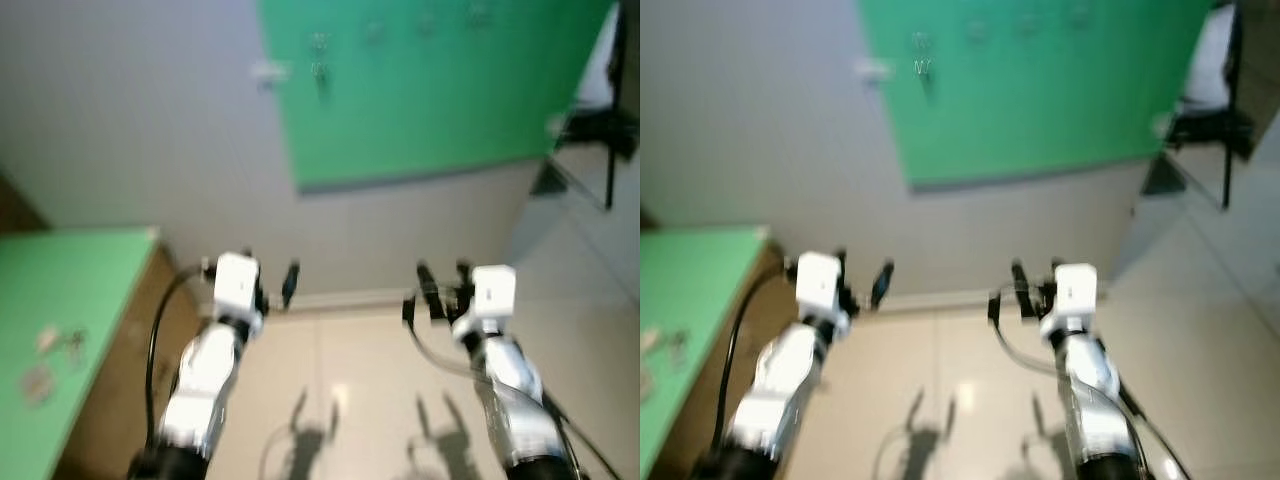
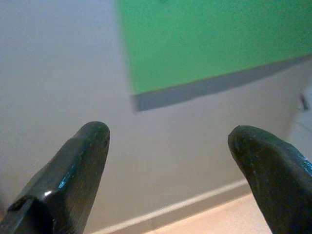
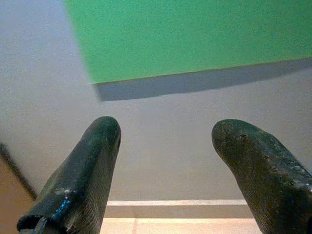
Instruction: Hang keys on a hook
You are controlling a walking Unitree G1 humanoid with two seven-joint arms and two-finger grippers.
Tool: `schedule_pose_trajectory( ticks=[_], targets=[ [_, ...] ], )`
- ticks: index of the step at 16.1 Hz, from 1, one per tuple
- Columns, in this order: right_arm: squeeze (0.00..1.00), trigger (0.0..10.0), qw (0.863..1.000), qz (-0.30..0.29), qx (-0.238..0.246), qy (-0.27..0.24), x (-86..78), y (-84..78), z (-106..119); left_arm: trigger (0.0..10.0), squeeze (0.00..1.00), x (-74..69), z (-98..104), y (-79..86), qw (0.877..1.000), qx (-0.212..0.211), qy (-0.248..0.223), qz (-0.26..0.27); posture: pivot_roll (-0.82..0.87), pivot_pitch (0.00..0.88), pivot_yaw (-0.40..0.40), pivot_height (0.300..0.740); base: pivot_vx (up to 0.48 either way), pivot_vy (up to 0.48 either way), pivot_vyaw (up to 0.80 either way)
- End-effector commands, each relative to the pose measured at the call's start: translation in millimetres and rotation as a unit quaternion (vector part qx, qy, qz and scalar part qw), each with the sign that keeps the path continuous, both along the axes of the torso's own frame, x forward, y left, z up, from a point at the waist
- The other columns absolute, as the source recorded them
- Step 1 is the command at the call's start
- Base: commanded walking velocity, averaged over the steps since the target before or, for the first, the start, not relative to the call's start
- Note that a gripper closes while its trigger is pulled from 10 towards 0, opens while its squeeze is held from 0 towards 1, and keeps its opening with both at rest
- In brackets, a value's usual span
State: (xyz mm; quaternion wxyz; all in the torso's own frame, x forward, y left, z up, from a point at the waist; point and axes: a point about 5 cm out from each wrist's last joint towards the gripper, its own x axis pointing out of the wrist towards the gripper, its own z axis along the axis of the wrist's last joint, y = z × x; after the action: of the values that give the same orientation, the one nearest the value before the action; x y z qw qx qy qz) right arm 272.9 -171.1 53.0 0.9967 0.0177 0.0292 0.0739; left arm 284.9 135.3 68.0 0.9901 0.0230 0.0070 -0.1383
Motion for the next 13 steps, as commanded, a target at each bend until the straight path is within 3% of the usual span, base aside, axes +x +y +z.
schedule_pose_trajectory(
  ticks=[1, 5, 8, 13],
  targets=[
    [0.00, 10.0, 1.000, 0.017, 0.005, -0.004, 2.5, 10.3, 2.5, 10.0, 0.00, -3.3, -7.4, 12.8, 0.999, 0.024, 0.013, 0.026, -0.23, 0.000, 0.111, 0.740, 0.000, 0.000, 0.00],
    [0.00, 10.0, 1.000, 0.018, 0.006, -0.001, 0.9, 11.5, 0.7, 10.0, 0.00, -6.7, -5.7, 9.2, 0.999, 0.034, 0.006, 0.006, -0.23, 0.000, 0.112, 0.740, 0.071, 0.097, 0.00],
    [0.00, 10.0, 1.000, 0.020, 0.007, 0.001, -0.4, 13.7, -1.1, 10.0, 0.00, -6.0, -5.3, 9.5, 0.999, 0.034, 0.005, 0.013, -0.23, 0.000, 0.116, 0.740, 0.359, 0.312, 0.00],
    [0.00, 10.0, 1.000, 0.020, 0.006, 0.002, -0.5, 13.3, -1.4, 10.0, 0.00, -3.4, -4.4, 8.3, 0.999, 0.046, 0.007, 0.011, -0.23, 0.000, 0.116, 0.740, 0.451, 0.000, 0.00]
  ],
)
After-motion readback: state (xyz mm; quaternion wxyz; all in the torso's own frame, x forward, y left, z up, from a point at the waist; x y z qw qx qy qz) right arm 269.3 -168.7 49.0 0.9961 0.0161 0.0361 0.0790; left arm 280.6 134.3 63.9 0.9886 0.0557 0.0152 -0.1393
